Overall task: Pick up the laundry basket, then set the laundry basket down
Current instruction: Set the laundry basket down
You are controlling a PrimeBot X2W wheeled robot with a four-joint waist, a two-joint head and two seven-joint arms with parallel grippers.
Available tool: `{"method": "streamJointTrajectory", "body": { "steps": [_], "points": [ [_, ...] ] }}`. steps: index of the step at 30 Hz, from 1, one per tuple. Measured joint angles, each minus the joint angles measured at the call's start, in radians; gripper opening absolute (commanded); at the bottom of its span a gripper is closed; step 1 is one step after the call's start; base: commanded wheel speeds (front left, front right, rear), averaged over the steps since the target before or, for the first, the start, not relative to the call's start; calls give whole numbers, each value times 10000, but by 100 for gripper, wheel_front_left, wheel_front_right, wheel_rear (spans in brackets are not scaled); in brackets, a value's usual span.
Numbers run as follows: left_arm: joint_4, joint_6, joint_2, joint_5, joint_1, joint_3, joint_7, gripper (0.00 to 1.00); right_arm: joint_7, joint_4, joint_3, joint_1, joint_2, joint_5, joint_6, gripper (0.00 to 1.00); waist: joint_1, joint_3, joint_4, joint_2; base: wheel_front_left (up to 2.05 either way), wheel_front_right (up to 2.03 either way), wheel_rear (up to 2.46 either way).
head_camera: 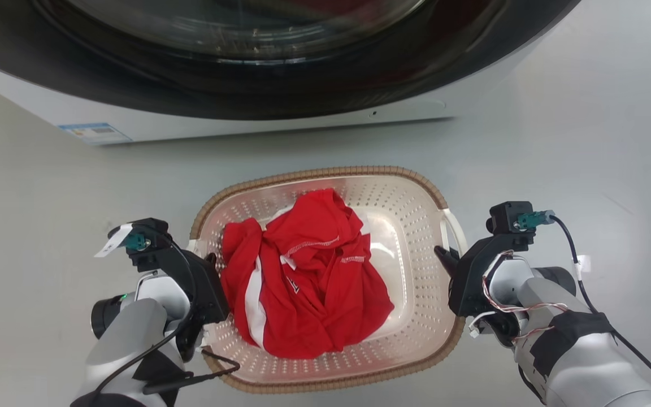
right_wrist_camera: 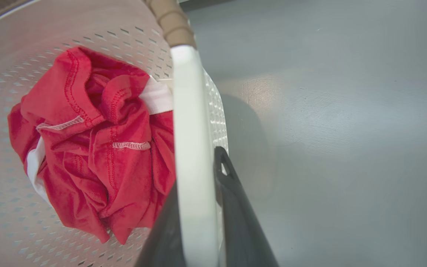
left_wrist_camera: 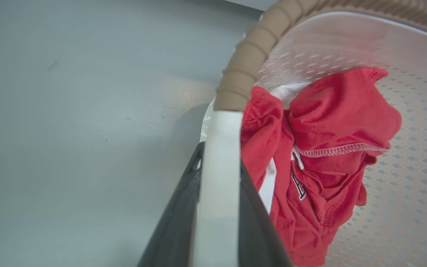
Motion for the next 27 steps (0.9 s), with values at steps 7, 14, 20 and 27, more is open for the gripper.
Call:
{"method": "streamJointTrajectory", "body": {
  "steps": [7, 14, 20, 27],
  "points": [
    [-113, 13, -12, 102, -180, -82, -621, 0, -656, -35, 33, -205, -63, -82, 0, 0, -1, 711, 49, -1, 0, 0, 0],
    [-221, 44, -33, 123, -496, -146, -1206, 0, -1273, -44, 92, -515, -151, -278, 0, 0, -1, 1451, 116, -1, 0, 0, 0],
    [-249, 90, -36, 224, -662, -226, -1693, 0, -1743, 46, 123, -722, -151, -437, 0, 0, -1, 2035, 148, 0, 0, 0, 0],
    [-230, 86, -67, 236, -833, -290, -2144, 0, -2316, 236, 142, -950, -150, -579, -10, 0, -1, 2617, 137, 0, 0, 0, 0]
  ]
}}
